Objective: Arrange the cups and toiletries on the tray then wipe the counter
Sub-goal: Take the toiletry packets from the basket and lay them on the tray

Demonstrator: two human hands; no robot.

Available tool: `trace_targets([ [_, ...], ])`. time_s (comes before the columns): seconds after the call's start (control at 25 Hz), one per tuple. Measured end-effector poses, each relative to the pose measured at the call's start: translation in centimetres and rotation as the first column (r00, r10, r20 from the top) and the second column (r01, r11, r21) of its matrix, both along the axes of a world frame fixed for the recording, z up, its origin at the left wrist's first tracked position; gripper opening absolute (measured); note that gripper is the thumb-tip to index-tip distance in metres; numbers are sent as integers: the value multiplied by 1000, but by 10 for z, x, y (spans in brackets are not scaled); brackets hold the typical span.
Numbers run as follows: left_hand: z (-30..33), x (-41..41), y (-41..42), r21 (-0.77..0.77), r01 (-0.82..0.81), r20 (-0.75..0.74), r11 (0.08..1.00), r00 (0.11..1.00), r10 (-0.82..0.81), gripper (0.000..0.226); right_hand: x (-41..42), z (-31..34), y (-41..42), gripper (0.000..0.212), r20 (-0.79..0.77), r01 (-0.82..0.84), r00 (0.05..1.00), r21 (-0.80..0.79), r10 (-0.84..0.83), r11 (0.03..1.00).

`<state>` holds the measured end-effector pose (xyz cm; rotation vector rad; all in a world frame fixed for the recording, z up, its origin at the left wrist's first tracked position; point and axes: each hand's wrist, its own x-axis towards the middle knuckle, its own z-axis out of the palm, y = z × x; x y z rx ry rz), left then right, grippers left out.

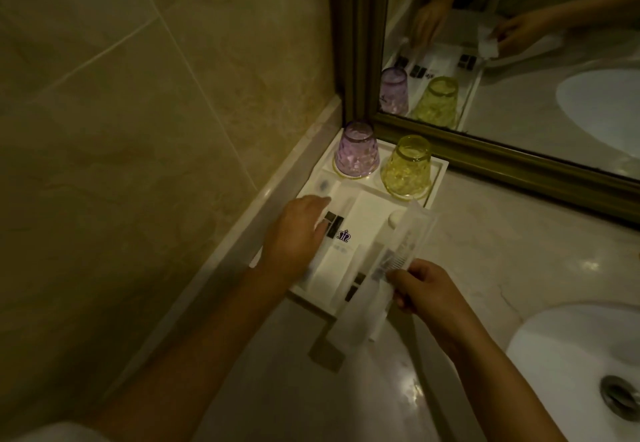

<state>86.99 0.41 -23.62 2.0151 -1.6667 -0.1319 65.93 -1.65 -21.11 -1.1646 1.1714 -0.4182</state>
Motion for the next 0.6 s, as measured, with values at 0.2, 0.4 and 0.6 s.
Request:
trace_targets([
  [0.2, -21, -20, 76, 486, 42, 136, 873, 983, -122, 72, 4, 1, 2, 12, 10, 53, 999, -14, -53, 998],
  [0.4, -31, -17, 85, 462, 34, 194, 886, 971, -139, 80, 13, -3, 2, 19, 12, 62, 998, -1, -62, 998],
  [0.6, -33, -3, 89, 480, -1, 169, 877, 981, -92, 78, 19, -7, 3, 22, -9, 34, 999, -11, -34, 999],
])
